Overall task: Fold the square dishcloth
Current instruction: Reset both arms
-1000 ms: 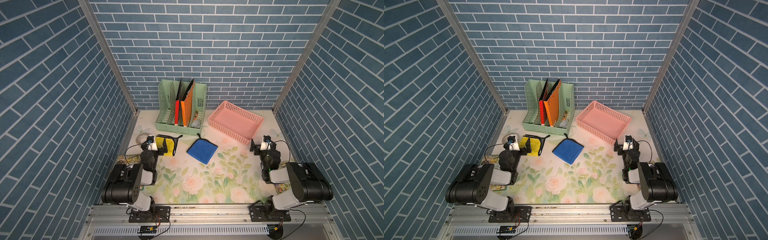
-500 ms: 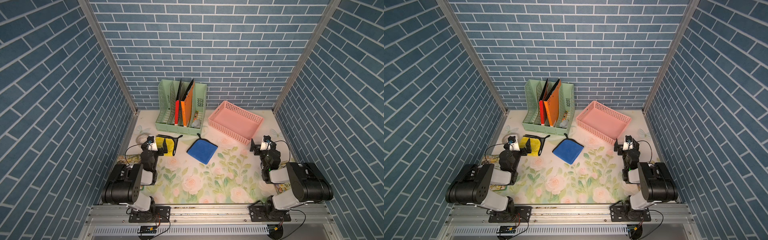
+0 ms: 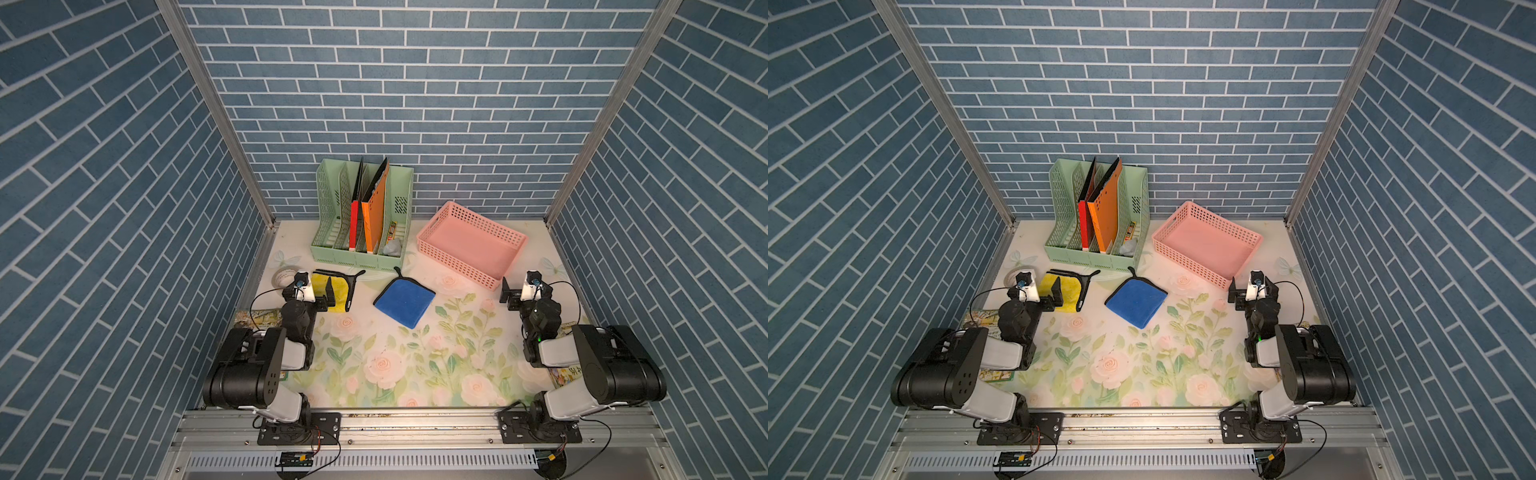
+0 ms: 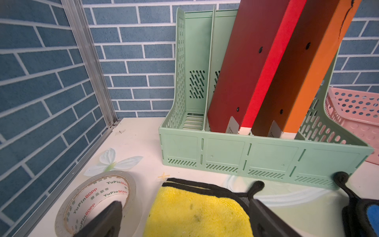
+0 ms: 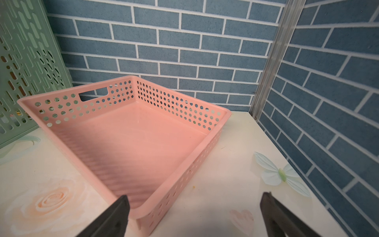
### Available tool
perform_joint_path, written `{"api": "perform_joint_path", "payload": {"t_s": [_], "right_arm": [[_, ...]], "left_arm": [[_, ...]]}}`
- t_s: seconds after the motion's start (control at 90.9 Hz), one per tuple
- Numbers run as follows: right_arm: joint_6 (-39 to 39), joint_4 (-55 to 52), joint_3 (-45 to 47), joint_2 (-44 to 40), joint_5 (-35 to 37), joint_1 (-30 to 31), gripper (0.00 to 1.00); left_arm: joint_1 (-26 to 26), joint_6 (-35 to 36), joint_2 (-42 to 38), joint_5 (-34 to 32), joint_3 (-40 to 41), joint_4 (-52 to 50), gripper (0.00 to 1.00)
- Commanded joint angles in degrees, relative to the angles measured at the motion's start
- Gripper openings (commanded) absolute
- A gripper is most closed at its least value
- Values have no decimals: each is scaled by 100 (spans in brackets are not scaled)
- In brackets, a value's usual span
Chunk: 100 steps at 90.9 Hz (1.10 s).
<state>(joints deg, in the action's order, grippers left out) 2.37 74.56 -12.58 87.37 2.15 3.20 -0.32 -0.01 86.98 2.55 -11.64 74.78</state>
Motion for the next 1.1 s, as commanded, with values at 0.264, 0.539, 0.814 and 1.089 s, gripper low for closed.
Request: {"api": "perform_joint_path", "payload": {"t_s": [0.264, 0.539, 0.814, 1.089], "right_arm": [[2, -54, 37, 19, -1, -21, 100], [-10, 198, 203, -6, -98, -19, 100], [129, -10, 74, 15, -348, -31, 99], [106, -52, 45, 19, -297, -31, 100]], "left_arm": [[-21, 37, -35, -56, 31, 28, 100], [-21, 1, -56, -193, 472, 818, 100], [-83, 182, -70, 124, 603, 1066, 100], [-13, 11, -18, -41, 76, 130, 100]]}}
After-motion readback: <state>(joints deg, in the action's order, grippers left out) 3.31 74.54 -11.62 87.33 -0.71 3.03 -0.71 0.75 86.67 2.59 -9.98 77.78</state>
